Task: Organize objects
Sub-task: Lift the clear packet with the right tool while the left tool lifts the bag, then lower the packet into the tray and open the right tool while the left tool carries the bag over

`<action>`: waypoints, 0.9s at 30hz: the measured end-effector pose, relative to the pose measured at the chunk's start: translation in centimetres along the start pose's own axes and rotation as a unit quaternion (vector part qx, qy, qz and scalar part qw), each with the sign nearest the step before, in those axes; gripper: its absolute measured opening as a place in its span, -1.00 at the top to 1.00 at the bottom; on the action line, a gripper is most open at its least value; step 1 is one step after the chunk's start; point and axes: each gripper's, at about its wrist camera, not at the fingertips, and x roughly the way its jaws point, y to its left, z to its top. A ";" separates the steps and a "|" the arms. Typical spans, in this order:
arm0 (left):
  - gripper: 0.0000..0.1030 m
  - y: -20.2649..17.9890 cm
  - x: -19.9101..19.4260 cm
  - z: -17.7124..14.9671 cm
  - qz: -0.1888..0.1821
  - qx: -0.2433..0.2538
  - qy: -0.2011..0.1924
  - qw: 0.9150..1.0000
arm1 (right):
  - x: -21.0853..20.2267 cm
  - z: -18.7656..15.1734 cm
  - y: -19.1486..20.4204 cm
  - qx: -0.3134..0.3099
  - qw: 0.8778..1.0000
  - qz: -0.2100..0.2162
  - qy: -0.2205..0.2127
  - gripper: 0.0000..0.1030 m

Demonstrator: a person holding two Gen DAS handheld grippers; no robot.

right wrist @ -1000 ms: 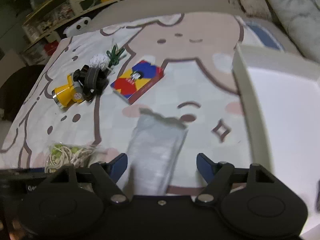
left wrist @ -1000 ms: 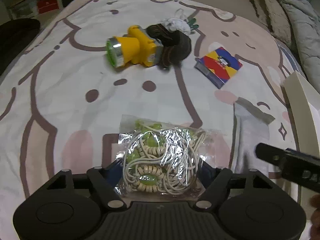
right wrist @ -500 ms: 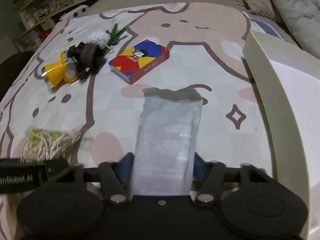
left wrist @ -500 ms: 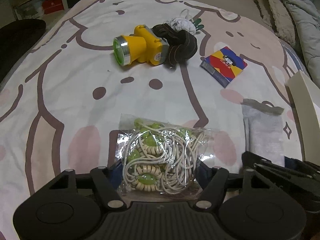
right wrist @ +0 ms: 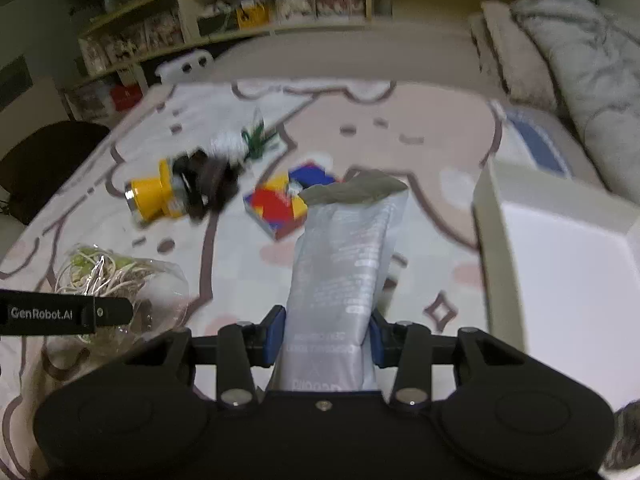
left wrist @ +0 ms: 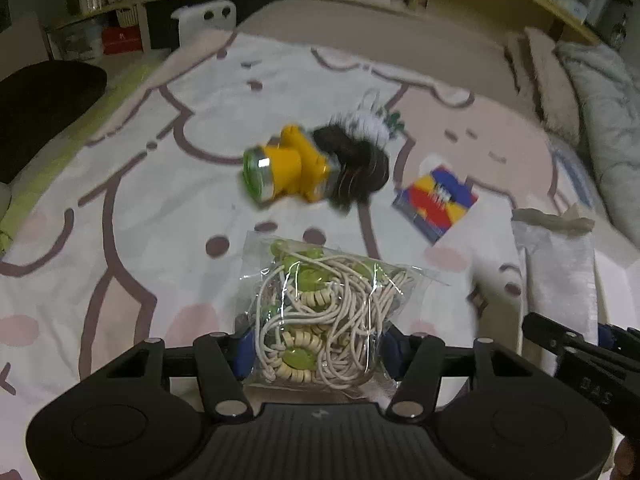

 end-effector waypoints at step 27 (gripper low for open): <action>-0.15 -9.8 -5.2 3.1 -0.074 0.052 -0.083 0.992 | -8.3 3.7 -11.9 0.010 0.995 0.011 -0.101 0.15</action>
